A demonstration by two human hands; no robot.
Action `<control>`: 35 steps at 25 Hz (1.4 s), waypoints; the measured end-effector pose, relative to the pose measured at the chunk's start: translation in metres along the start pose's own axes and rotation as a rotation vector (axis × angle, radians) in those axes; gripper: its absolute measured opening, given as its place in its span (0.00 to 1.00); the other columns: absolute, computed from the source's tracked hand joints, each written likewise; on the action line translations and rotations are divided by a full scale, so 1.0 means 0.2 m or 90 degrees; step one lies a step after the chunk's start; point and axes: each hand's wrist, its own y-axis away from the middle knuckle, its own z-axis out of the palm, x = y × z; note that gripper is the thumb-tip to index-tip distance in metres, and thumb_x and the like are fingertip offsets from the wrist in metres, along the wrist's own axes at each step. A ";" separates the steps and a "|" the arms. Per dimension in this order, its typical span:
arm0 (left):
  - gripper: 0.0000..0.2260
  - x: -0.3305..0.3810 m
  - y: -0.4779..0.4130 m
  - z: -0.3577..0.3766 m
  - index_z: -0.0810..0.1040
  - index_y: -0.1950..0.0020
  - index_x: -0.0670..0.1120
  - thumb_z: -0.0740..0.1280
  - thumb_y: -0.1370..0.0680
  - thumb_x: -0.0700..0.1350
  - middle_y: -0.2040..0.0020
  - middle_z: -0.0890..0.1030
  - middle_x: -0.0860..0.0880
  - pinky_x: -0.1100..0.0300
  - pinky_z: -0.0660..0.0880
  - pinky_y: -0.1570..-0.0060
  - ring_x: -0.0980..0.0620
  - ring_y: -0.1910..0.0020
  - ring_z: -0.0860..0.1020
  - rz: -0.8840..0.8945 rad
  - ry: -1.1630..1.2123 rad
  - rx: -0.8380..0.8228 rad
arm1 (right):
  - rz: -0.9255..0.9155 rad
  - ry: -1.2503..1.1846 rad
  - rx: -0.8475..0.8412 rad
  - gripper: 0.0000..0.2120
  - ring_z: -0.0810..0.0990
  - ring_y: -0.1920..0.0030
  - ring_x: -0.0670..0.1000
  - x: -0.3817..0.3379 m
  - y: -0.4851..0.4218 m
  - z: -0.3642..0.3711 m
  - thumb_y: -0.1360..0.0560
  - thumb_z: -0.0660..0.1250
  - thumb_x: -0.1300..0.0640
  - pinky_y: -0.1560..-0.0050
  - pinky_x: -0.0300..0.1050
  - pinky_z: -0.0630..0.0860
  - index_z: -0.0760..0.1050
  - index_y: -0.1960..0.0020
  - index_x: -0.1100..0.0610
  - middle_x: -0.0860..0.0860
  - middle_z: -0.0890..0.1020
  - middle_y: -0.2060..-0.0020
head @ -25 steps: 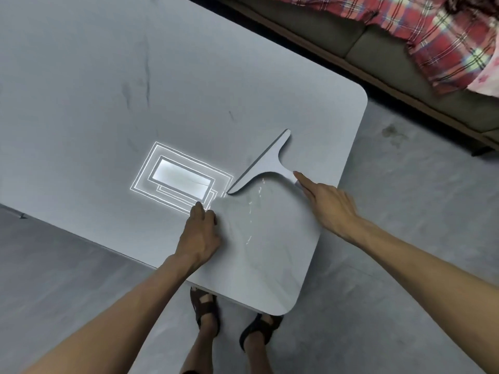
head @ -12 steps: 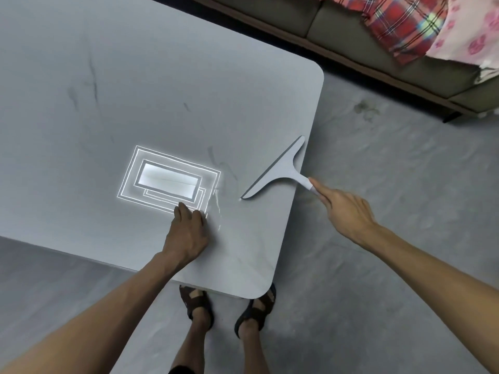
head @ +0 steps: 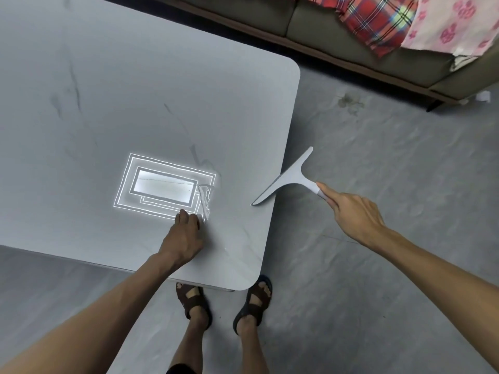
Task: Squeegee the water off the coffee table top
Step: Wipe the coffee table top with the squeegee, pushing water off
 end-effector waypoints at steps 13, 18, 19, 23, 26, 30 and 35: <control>0.05 -0.19 0.12 -0.12 0.68 0.47 0.46 0.59 0.23 0.41 0.58 0.76 0.48 0.55 0.69 0.61 0.43 0.60 0.75 -0.168 0.122 0.184 | -0.230 -0.029 -0.005 0.23 0.77 0.65 0.57 -0.53 -0.01 -0.20 0.17 0.52 0.52 0.67 0.48 0.72 0.54 0.27 0.34 0.49 0.75 0.64; 0.04 -0.41 0.22 -0.11 0.66 0.51 0.48 0.58 0.24 0.41 0.64 0.73 0.52 0.54 0.69 0.62 0.48 0.65 0.73 -0.241 0.205 0.241 | -0.464 0.068 -0.058 0.24 0.69 0.69 0.55 -1.03 -0.05 -0.10 0.18 0.52 0.54 0.67 0.46 0.64 0.53 0.26 0.35 0.47 0.67 0.65; 0.03 -0.44 0.24 -0.09 0.66 0.51 0.48 0.58 0.25 0.43 0.65 0.72 0.53 0.55 0.68 0.64 0.51 0.66 0.72 -0.261 0.223 0.255 | -0.502 0.083 -0.069 0.26 0.68 0.70 0.55 -1.10 -0.04 -0.06 0.19 0.53 0.57 0.68 0.46 0.65 0.53 0.26 0.36 0.48 0.68 0.65; 0.08 -0.51 0.29 0.02 0.66 0.54 0.48 0.58 0.29 0.49 0.65 0.74 0.51 0.58 0.65 0.71 0.49 0.67 0.73 -0.321 0.250 0.271 | -0.575 0.099 -0.103 0.31 0.70 0.69 0.55 -1.27 -0.02 0.06 0.21 0.54 0.62 0.69 0.47 0.65 0.54 0.25 0.37 0.49 0.71 0.64; 0.05 -0.47 0.29 0.10 0.65 0.55 0.48 0.61 0.28 0.47 0.61 0.76 0.48 0.56 0.68 0.70 0.45 0.65 0.76 -0.311 0.274 0.235 | -0.555 0.093 -0.092 0.30 0.70 0.68 0.55 -1.24 -0.05 0.08 0.22 0.54 0.61 0.68 0.46 0.65 0.55 0.26 0.37 0.48 0.70 0.64; 0.04 -0.33 0.26 0.17 0.67 0.57 0.43 0.61 0.30 0.38 0.63 0.74 0.46 0.59 0.65 0.74 0.48 0.68 0.73 -0.243 0.285 0.216 | -0.464 0.038 -0.068 0.27 0.77 0.60 0.57 -1.03 -0.08 0.11 0.21 0.56 0.56 0.62 0.49 0.70 0.55 0.28 0.34 0.48 0.76 0.59; 0.06 -0.18 0.21 0.23 0.71 0.52 0.39 0.63 0.28 0.34 0.45 0.71 0.42 0.56 0.67 0.59 0.47 0.56 0.68 -0.140 0.133 0.125 | -0.356 0.034 -0.035 0.28 0.76 0.66 0.56 -0.71 -0.02 0.18 0.20 0.55 0.56 0.69 0.45 0.66 0.53 0.28 0.32 0.46 0.69 0.67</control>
